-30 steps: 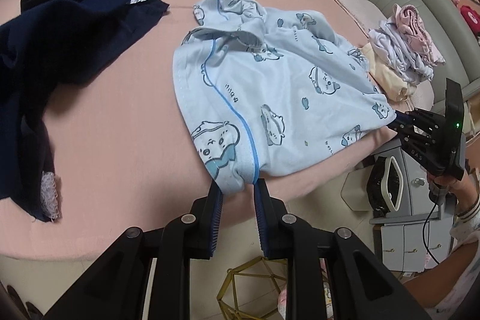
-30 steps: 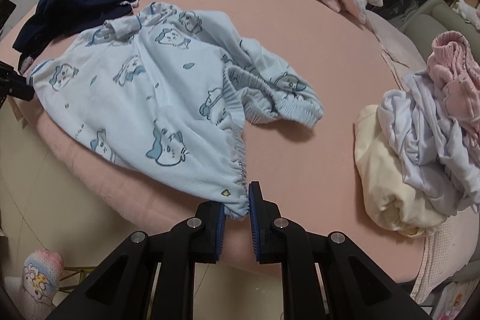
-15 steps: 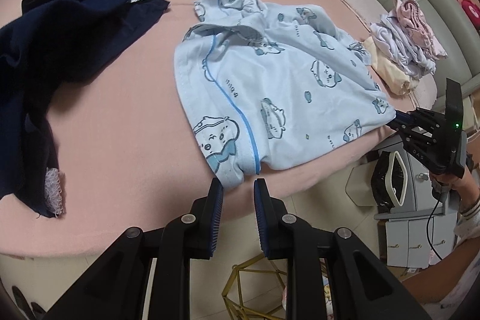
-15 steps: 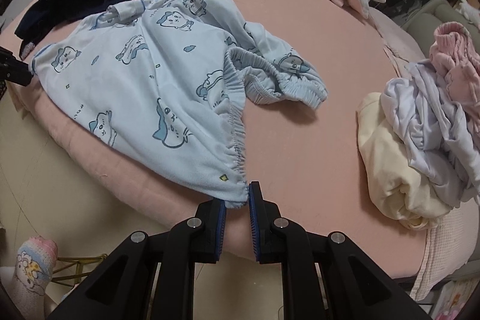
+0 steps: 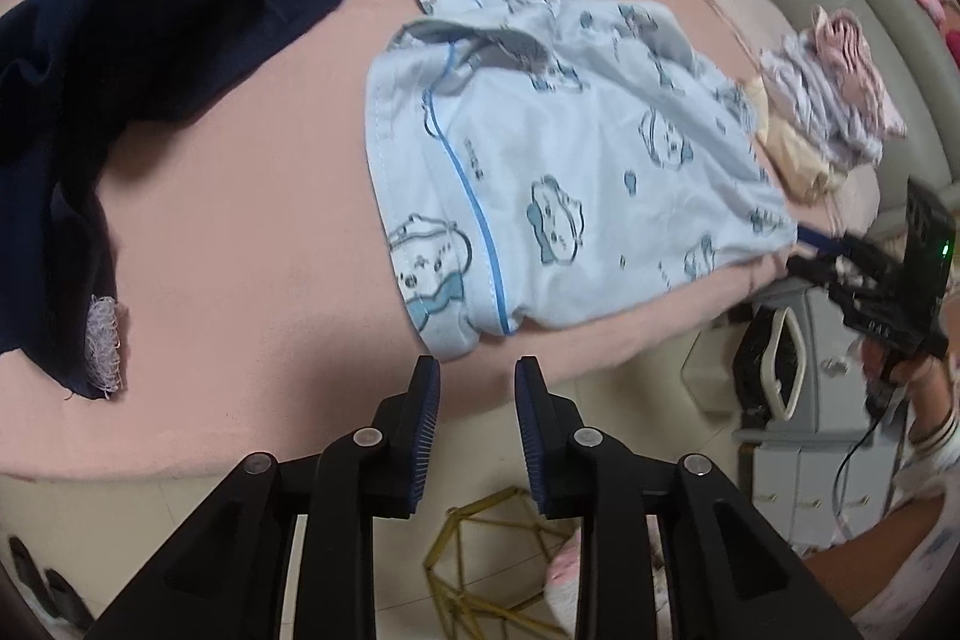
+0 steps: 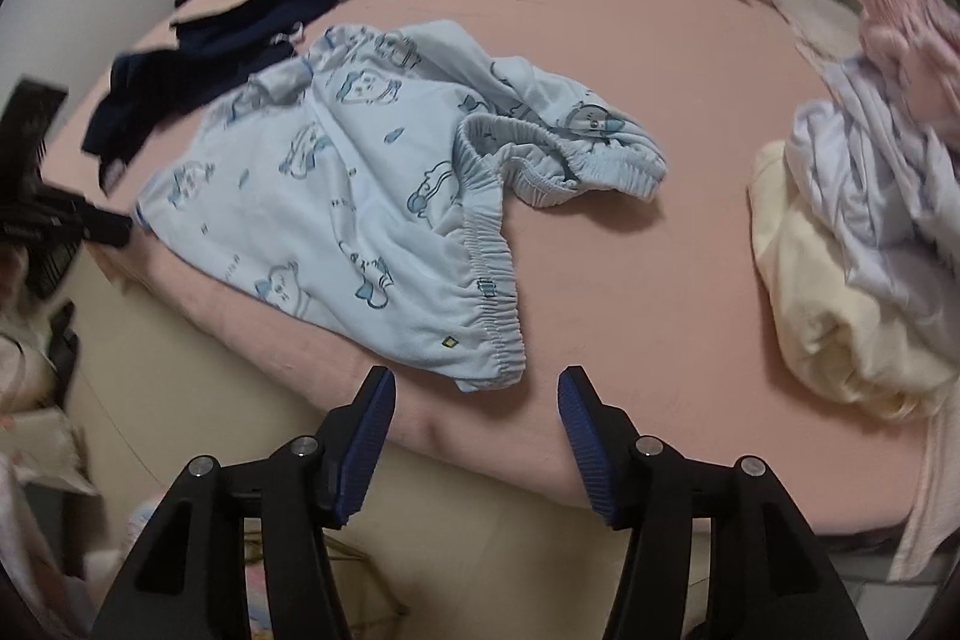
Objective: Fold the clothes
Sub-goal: 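Grasp the pajama hem with the left gripper while the right gripper grasps the waistband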
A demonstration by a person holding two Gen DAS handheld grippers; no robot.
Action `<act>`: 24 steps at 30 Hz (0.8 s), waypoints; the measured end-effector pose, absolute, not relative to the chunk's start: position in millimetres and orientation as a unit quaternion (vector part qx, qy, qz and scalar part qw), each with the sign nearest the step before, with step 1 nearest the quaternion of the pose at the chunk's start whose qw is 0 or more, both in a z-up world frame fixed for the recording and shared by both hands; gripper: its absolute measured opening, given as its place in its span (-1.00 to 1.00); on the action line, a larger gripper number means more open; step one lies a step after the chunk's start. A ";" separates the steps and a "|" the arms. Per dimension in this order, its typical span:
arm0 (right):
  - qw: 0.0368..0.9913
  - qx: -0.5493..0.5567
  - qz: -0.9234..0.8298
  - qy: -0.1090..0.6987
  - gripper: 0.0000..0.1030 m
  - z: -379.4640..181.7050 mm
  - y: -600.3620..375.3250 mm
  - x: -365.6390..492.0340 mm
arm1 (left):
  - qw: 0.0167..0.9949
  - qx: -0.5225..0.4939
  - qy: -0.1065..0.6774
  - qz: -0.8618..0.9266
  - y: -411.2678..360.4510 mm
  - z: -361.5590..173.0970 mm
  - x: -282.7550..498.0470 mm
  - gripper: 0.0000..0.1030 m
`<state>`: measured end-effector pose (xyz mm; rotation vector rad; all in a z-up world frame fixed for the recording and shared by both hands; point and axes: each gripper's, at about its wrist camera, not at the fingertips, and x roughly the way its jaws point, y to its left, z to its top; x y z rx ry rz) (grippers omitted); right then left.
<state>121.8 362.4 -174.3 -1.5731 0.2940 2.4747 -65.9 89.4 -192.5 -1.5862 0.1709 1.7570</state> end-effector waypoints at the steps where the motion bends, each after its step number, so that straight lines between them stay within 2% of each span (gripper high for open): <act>1: 0.096 -0.529 0.835 0.116 0.10 -174.8 364.5 123.6 | 0.372 -0.622 0.046 0.688 86.2 -192.8 -67.6 -0.50; 2: 0.095 -0.527 0.834 0.133 0.10 -175.4 366.9 125.1 | 0.370 -0.627 0.022 0.685 82.5 -194.4 -69.4 -0.41; 3: 0.096 -0.527 0.831 0.152 0.10 -176.1 371.3 124.9 | 0.367 -0.635 0.001 0.680 78.8 -196.9 -70.8 -0.22; 5: 0.098 -0.522 0.826 0.186 0.10 -177.7 378.2 126.6 | 0.362 -0.641 -0.035 0.676 71.9 -200.5 -72.2 -0.02; 10: 0.106 -0.513 0.819 0.234 0.10 -180.9 385.8 130.6 | 0.352 -0.637 -0.122 0.675 55.1 -208.4 -73.6 0.00; 19: 0.104 -0.501 0.803 0.304 0.10 -188.8 386.6 137.6 | 0.340 -0.644 -0.182 0.661 58.8 -222.4 -71.3 0.00; 24: 0.101 -0.478 0.790 0.370 0.10 -195.7 391.5 142.4 | 0.332 -0.631 -0.230 0.662 55.7 -225.3 -66.7 0.00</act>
